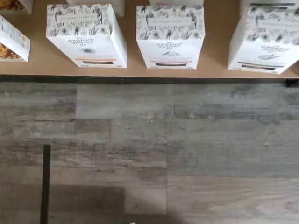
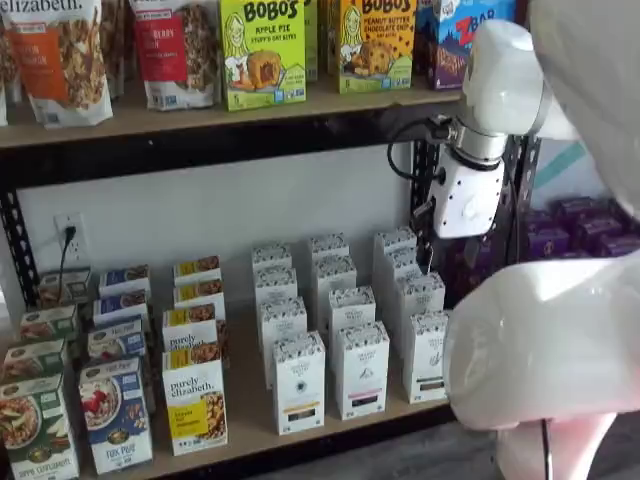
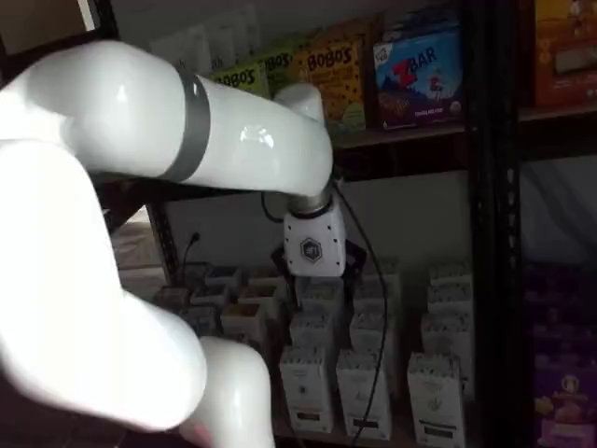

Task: Pick up the white box with a green strip in the middle, on the bottom shelf, the sixth box from the left

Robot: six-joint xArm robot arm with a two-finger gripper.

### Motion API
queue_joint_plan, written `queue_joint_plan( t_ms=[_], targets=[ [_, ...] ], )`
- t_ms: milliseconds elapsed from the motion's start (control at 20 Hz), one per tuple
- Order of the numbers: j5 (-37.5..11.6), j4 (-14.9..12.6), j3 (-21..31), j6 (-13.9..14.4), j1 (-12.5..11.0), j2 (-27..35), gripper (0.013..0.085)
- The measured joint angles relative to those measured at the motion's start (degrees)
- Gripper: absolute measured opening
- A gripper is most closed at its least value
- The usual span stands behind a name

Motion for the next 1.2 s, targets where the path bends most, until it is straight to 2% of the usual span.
queue_joint_plan(
  t_ms=[200,850,1050,1200],
  targets=[
    [-4.3,0.6,0.6,-0.6,0.3,3.6,0.0850],
    [-12.7,0.2,2.0,-0.1,1.5,12.0,0.0850],
    [-16.6,1.3,3.0,-1.1,1.6,13.7,0.0850],
    [-17.8,2.8,2.8,-2.6,1.5,15.2,0.0850]
  ],
)
